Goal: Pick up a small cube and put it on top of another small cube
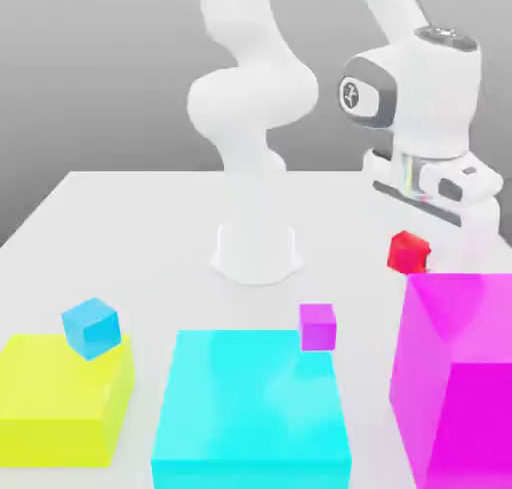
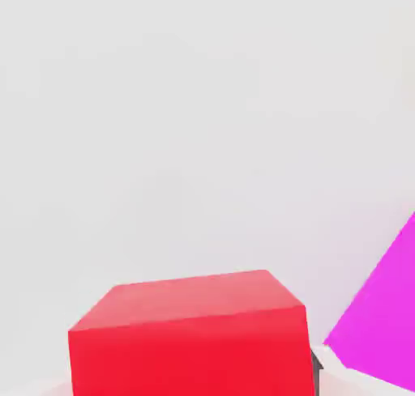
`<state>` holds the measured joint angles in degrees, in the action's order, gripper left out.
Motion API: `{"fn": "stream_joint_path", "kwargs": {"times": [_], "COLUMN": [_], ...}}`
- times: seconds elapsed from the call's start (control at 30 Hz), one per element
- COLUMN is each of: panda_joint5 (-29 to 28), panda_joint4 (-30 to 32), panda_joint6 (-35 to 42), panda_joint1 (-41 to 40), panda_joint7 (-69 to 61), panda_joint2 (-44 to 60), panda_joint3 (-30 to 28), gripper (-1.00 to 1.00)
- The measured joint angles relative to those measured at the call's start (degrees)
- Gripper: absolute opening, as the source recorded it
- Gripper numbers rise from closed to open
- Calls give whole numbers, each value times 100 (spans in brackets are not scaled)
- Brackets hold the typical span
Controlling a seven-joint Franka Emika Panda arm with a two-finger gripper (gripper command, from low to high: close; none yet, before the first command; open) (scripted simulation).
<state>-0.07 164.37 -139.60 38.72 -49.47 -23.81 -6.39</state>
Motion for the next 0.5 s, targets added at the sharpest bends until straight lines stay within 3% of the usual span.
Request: {"fn": "stream_joint_path", "kwargs": {"times": [0.17,0.4,0.43,0.5], "panda_joint5": [-801,-912,-911,-911], "panda_joint4": [218,498,518,518], "panda_joint6": [227,-1199,-1323,-1322], "panda_joint1": [-1025,-1152,-1146,-1146], "panda_joint7": [-475,-589,-594,-594], "panda_joint2": [-533,596,700,700], "panda_joint3": [-546,-810,-824,-824], "gripper": [-100,-100,100,100]}}
